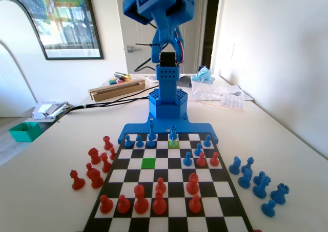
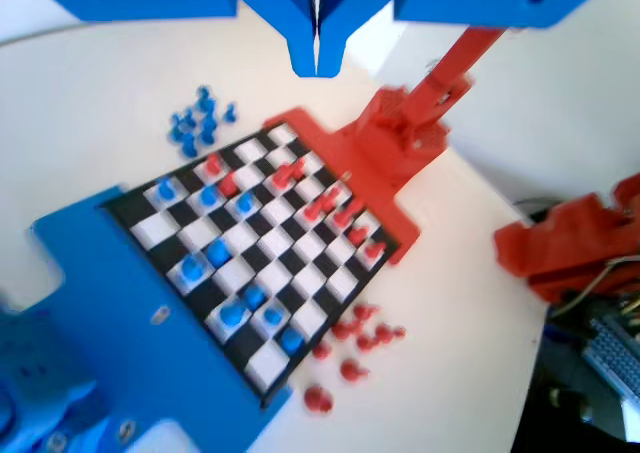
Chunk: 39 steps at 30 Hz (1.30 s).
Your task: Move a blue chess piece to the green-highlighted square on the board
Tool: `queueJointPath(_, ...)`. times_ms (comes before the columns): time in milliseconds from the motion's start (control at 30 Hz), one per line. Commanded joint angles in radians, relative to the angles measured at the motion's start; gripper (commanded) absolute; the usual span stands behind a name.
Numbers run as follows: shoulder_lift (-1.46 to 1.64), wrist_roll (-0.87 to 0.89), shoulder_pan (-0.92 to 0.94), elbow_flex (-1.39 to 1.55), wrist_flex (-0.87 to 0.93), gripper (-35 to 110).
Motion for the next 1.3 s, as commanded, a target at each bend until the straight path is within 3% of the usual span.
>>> queueJointPath(0,-0.064,0.014,0.015,-0.071,0.023,1)
queueJointPath(500,-0.379,-0.149,0.054,-0.009,0.032,1)
queueJointPath(1267,-0.543,-0.089,-0.032,0.426,-0.551,8)
